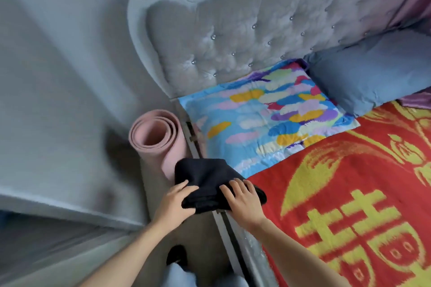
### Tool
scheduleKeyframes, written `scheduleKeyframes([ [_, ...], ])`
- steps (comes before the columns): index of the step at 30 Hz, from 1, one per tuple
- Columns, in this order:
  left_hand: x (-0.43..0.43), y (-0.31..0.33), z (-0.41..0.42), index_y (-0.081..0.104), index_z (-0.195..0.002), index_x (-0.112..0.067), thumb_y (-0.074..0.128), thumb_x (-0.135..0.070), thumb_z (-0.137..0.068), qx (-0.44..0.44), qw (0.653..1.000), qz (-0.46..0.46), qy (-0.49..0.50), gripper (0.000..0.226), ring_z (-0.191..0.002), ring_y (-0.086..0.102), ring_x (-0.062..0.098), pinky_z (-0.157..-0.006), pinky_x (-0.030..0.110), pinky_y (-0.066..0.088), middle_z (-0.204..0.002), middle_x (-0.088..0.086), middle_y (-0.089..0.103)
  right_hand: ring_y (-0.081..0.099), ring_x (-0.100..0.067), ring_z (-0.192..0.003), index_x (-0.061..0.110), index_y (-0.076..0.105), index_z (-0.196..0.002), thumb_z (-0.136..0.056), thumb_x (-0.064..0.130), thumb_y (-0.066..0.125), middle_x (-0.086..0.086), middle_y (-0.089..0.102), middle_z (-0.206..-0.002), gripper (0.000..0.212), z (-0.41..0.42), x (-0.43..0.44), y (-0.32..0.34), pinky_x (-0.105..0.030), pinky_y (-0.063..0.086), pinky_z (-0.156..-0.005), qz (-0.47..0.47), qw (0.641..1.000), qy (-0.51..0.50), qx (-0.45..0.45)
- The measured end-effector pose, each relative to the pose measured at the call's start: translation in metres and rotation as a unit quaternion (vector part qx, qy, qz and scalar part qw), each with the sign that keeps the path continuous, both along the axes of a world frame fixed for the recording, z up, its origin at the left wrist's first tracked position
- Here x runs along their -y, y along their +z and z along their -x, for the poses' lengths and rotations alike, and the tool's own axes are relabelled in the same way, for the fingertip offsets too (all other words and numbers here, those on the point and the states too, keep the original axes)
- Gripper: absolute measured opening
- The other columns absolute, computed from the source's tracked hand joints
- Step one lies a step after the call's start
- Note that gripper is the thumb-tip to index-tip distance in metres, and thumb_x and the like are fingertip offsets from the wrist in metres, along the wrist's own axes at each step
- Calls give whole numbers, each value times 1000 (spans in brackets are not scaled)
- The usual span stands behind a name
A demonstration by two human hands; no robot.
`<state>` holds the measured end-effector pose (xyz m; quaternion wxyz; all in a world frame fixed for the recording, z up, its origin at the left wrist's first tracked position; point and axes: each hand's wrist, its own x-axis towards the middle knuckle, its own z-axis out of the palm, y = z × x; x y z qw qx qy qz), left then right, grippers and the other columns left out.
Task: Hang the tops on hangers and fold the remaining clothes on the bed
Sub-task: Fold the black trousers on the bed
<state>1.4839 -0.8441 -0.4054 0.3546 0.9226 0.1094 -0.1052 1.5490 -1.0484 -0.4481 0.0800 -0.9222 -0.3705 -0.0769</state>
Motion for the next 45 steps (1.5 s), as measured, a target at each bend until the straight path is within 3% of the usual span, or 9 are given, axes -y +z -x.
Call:
scheduleKeyframes([
  [5,-59,-3,82,49,-134,-26,64,-9,-81,-30,994,33,97,58,-136,33,12,-103,15,24,-149,-2,34,63,-20,-69,15,45,-103,-59,25,58,0,64,-85,46,34,-74,10,-26,50,-61,31,989,143,6],
  [11,-142,-9,204,61,-119,-30,64,-13,-73,-45,979,71,184,50,-119,43,-4,-100,20,36,-120,-23,48,61,-16,-64,17,45,-101,-33,47,78,5,65,-78,81,114,-184,3,-23,48,-55,100,953,283,-47],
  [16,-224,-12,300,60,-122,-19,68,-10,-77,-43,972,93,213,48,-102,52,-7,-82,0,36,-105,-21,53,60,-13,-60,18,43,-95,-25,56,77,8,62,-70,86,202,-279,2,-19,45,-52,131,936,315,-90],
  [23,-339,-35,390,61,-121,-18,67,-9,-72,-53,961,108,248,51,-102,54,-10,-85,1,36,-104,-24,54,59,-14,-57,20,46,-91,-19,59,78,7,61,-67,88,290,-396,4,-20,46,-52,144,936,304,-104],
  [30,-415,-60,371,61,-121,-17,63,-5,-70,-51,963,130,229,53,-106,55,0,-86,1,35,-108,-16,58,59,-14,-55,23,66,-76,-20,62,77,7,60,-65,69,283,-470,-15,-21,46,-52,206,935,254,-140],
  [33,-448,-76,348,61,-121,-15,62,-2,-72,-35,967,112,225,51,-102,51,-4,-83,-2,32,-103,-23,53,59,-14,-56,24,59,-82,-16,53,79,8,59,-65,75,266,-506,-38,-21,46,-53,182,940,242,-155],
  [40,-530,-168,278,57,-127,-13,58,3,-74,-12,980,9,198,55,-123,49,20,-91,9,32,-133,3,52,60,-22,-61,17,50,-90,-34,39,80,0,61,-70,67,206,-590,-127,-30,47,-58,168,959,202,-108],
  [42,-545,-196,260,56,-130,-14,68,2,-71,12,979,-34,200,62,-125,48,21,-97,18,34,-138,7,48,58,-26,-68,14,43,-93,-61,25,57,-5,63,-73,37,190,-607,-151,-37,38,-67,132,973,182,-40],
  [45,-570,-258,229,56,-119,-18,92,-7,-37,70,985,-112,113,90,-92,68,29,-82,31,49,-111,14,67,41,-28,-81,12,43,-96,-63,17,33,-9,67,-80,35,164,-633,-208,-38,27,-68,126,984,123,-4],
])
